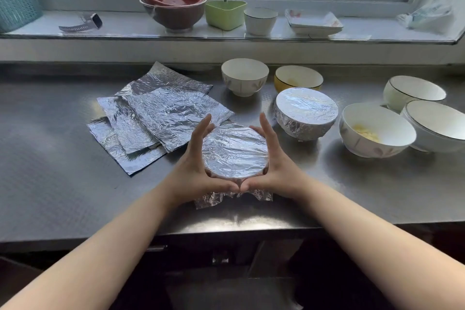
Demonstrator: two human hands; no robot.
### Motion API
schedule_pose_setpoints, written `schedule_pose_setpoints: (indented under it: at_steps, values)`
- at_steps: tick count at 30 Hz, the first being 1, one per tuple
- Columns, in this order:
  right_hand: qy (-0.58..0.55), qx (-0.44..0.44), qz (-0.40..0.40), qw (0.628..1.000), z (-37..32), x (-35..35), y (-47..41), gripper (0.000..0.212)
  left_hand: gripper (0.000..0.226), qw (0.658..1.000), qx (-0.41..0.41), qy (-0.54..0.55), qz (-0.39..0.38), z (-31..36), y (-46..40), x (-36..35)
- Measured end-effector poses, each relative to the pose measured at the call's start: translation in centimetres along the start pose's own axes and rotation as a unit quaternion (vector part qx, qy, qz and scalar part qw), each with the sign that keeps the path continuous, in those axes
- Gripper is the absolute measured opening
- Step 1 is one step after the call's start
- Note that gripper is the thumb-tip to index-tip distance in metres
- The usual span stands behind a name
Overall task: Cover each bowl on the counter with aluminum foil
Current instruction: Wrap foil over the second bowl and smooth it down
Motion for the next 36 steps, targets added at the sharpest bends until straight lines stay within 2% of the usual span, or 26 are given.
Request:
schedule_pose_setpoints:
  at_steps: [3, 8, 14, 22, 26, 30, 33, 34, 36]
  values:
    - [0.018, 0.008, -0.028, 0.999, 0.1, 0.4, 0.0, 0.141, 0.135, 0.999, -0.025, -0.034, -0.021, 0.1, -0.1, 0.2]
    - [0.073, -0.01, -0.031, 0.997, 1.0, 0.5, -0.1, 0.141, 0.138, 0.996, -0.036, -0.079, -0.033, -0.4, -0.4, 0.5]
    - [0.08, -0.044, -0.027, 0.995, 1.7, 0.2, 0.1, 0.14, 0.151, 0.999, 0.04, -0.024, -0.018, -1.6, 0.3, 0.3]
    - [0.109, -0.072, -0.05, 0.99, 2.0, 0.4, 0.5, 0.146, 0.146, 0.991, 0.121, 0.012, -0.06, -2.2, 0.9, 0.0]
    - [0.139, -0.092, -0.06, 0.984, 1.9, 0.8, 0.7, 0.15, 0.148, 0.988, 0.138, 0.007, -0.065, -2.8, 1.2, 0.4]
    - [0.178, -0.095, -0.086, 0.976, 1.5, 2.4, 1.3, 0.151, 0.139, 0.988, 0.131, 0.004, -0.083, -1.6, 1.5, 1.6]
    - [0.26, -0.125, -0.117, 0.95, 0.8, 5.3, 2.6, 0.134, 0.131, 0.989, 0.088, -0.103, -0.05, -0.1, 1.1, 3.9]
    - [0.282, -0.133, -0.111, 0.944, 0.2, 6.3, 2.9, 0.121, 0.124, 0.987, 0.057, -0.148, -0.026, 0.9, 0.8, 4.6]
    - [0.31, -0.127, -0.035, 0.941, -1.4, 7.9, 2.6, 0.081, 0.107, 0.977, -0.003, -0.212, 0.014, 3.3, -0.1, 4.5]
Point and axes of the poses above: each hand's wrist, its own y-axis away from the middle knuckle, its own x-axis out of the back of the hand, z = x × y, the point moved 6 cm from there along -y, towards the middle knuckle, and after that the axes turned 2 degrees about z, right-handed, at the moved point
